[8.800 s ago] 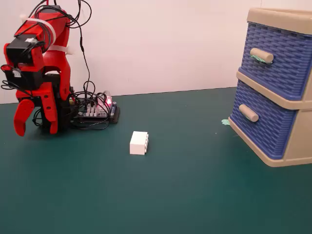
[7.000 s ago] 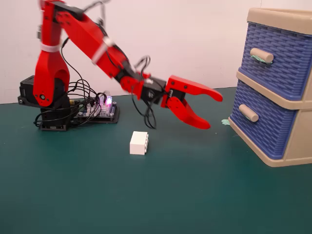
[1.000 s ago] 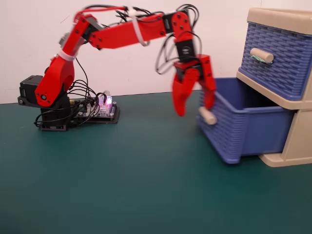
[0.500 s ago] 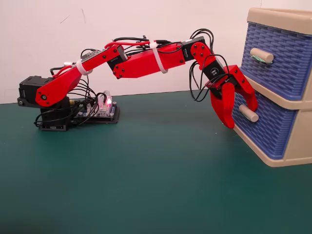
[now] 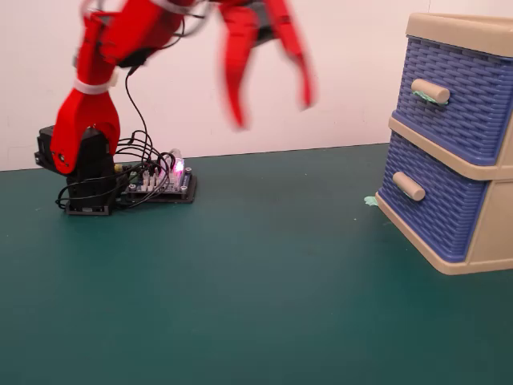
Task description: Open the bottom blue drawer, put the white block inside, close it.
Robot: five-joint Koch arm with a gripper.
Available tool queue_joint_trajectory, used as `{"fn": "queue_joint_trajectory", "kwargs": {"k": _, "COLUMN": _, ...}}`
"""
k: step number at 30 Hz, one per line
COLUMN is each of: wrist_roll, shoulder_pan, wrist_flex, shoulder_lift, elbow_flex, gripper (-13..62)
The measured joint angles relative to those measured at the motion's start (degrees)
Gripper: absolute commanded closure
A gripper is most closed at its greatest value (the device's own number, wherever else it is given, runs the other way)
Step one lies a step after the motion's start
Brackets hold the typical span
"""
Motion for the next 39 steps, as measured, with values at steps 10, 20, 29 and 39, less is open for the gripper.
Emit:
{"fn": "queue_joint_trajectory", "kwargs": {"k": 10, "wrist_roll": -46.0, "shoulder_pan": 38.2, "wrist_flex": -1.0, "shoulder_lift": 16.7, "elbow_flex": 49.4, "gripper": 15.4}}
{"fn": "queue_joint_trajectory", "kwargs": {"k": 20, "wrist_roll": -53.2, "shoulder_pan": 40.4, "wrist_flex": -19.6, "shoulder_lift": 55.3, "elbow_flex": 110.7, "gripper": 15.2}}
{"fn": "queue_joint_trajectory", "kwargs": {"k": 29, "wrist_roll": -55.2, "shoulder_pan": 43.7, "wrist_flex": -22.9, "shoulder_lift": 59.3, "elbow_flex": 122.9, "gripper": 15.2}}
{"fn": "queue_joint_trajectory", "kwargs": {"k": 39, "wrist_roll": -55.8, "shoulder_pan": 50.9, "wrist_flex": -23.0, "shoulder_lift": 59.3, "elbow_flex": 124.3, "gripper": 15.1}}
